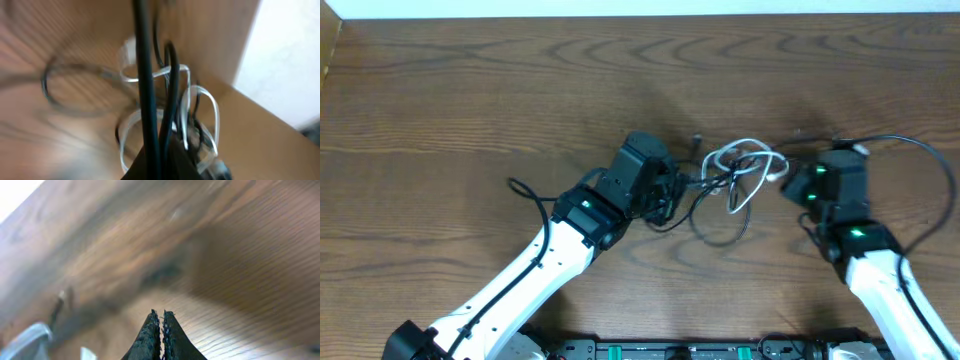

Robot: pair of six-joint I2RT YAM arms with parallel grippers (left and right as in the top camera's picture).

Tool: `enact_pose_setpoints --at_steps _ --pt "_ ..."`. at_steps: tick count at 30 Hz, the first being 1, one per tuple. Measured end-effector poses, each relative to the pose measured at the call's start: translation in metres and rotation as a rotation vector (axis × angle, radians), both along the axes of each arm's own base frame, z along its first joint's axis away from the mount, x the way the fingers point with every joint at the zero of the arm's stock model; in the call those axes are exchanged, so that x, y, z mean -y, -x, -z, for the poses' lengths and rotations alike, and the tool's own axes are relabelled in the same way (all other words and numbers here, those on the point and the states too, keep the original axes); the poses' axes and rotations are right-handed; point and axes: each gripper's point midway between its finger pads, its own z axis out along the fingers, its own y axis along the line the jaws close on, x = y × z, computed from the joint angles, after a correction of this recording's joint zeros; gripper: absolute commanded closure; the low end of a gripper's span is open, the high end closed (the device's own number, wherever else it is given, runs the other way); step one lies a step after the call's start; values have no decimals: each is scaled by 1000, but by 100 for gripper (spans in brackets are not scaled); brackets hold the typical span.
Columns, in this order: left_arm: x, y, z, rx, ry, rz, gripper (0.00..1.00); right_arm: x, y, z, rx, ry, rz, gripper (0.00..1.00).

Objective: Untangle cables

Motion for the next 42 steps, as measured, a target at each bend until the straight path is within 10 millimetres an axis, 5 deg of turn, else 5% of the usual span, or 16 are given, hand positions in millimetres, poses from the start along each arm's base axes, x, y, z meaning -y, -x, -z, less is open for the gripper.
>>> enact_pose_setpoints --at_steps 2,7,12,13,21,27,29,30,32,34,42 --pt "-22 6 19 0 -150 15 85 17 2 -18 51 -1 40 99" --pt "-46 4 30 42 -316 26 76 30 8 -36 101 -25 56 98" --pt "-68 -9 30 136 -467 30 19 34 22 -31 56 -28 71 98" --pt "-72 -11 29 152 -495 23 16 33 27 -28 34 -33 66 98" --pt "-64 -23 19 276 -537 129 16 -10 29 -32 36 -195 -126 86" --pt "-53 -22 16 380 -592 322 16 -65 38 -54 120 -281 -504 86" --pt "-52 -21 16 403 -612 362 16 -86 50 -64 158 -328 -662 75" --pt "-52 -22 15 410 -616 371 16 -95 56 -70 178 -352 -737 49" --pt "-49 -25 12 438 -615 378 16 -109 68 -79 210 -400 -851 17" --pt "-46 -29 7 466 -607 374 16 -112 72 -79 211 -400 -876 1" --pt "-32 -33 -4 522 -546 386 16 -48 54 -24 -48 -306 -338 1"
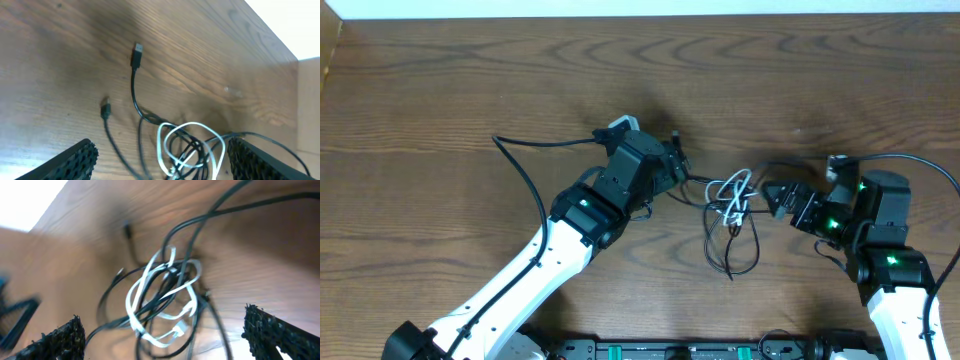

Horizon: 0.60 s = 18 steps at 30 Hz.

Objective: Untangle cables

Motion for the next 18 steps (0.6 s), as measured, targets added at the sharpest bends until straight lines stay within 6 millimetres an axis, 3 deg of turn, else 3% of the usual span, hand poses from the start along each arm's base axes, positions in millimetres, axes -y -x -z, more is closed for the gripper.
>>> enact_pose_setpoints --at_steps 2,5,9,13,18 --pt "6 1 -3 42 -34 90 15 8 -1 4 -17 21 53 1" --pt "13 17 6 87 -177 326 15 15 1 10 -40 56 80 1" --pt "20 39 18 93 -265 532 15 8 3 7 -12 64 4 1" --pt "39 55 25 111 -275 676 15 -1 5 4 11 51 -66 1" --pt "65 64 59 84 -302 788 11 -4 10 6 -5 45 -87 1"
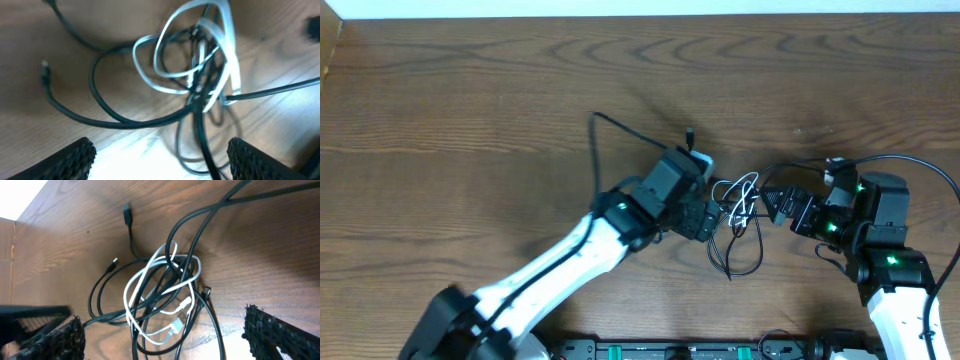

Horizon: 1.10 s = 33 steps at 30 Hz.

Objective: Untangle cables

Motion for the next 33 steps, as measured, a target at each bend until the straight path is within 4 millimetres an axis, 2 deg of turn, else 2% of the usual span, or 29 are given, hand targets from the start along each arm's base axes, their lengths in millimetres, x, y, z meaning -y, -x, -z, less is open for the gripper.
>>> enact_pose_setpoints --at_steps 3,10,13,16,18,23,25,29,31,33 --pt "-4 -4 22 7 -73 19 9 -1 3 2 -5 7 -17 1" --pt "20 -36 -3 173 36 7 10 -2 4 2 -1 15 -33 1" --pt "22 -38 12 150 22 -5 20 -2 5 3 -6 14 -35 1" --pt "26 -27 49 70 -33 19 21 -2 6 4 -10 15 -36 1" --pt "30 -19 56 41 -33 45 22 -2 6 4 -14 14 -37 1" --pt "35 -3 58 -22 -10 97 21 -2 7 4 -16 14 -37 1" --pt "33 10 63 -81 -17 121 14 -2 7 4 -16 14 -37 1" --pt "33 34 63 -187 6 182 12 -2 7 5 -18 14 -36 1" --pt "37 41 56 -208 38 210 12 -2 7 5 -20 14 -36 1" --pt "41 45 41 -204 86 235 12 -2 8 5 -23 14 -37 1"
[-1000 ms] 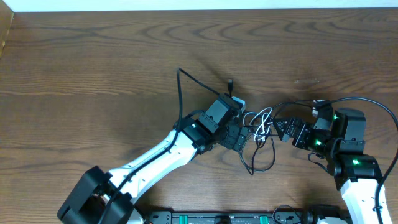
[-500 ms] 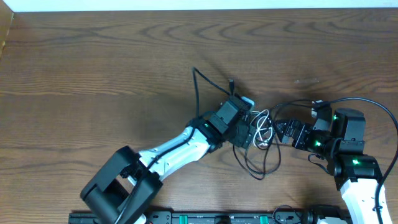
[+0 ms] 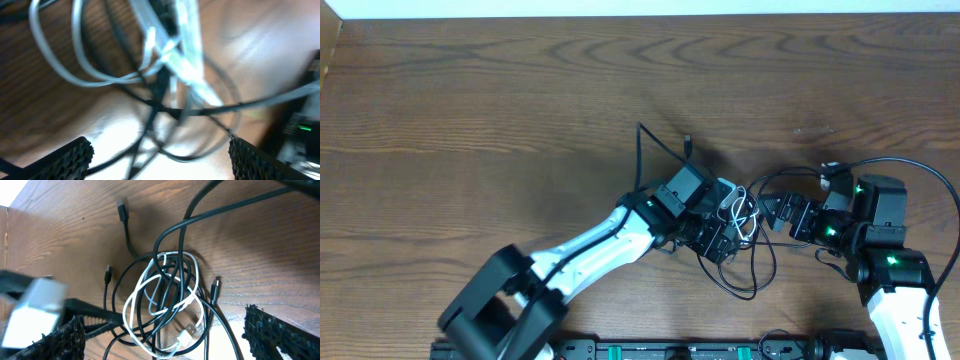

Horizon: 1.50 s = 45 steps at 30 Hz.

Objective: Untangle cables

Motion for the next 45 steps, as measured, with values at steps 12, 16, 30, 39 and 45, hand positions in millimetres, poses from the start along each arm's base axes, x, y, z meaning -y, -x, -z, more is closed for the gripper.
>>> enact_pose_setpoints --at_steps 12,16,30,39,45 --pt "-28 -30 -7 117 -127 -203 20 -1 10 7 -52 -1 -2 1" --pt "-39 -52 -6 159 -166 -374 20 0 11 8 -59 -1 -2 1" --pt "-4 -41 15 1 -49 -321 19 -1 11 8 -57 1 -5 1" --pt "11 -21 16 -53 -17 -242 47 -1 11 8 -57 1 -5 1" --pt "8 -7 47 -99 -100 -221 92 0 11 8 -57 2 -5 1"
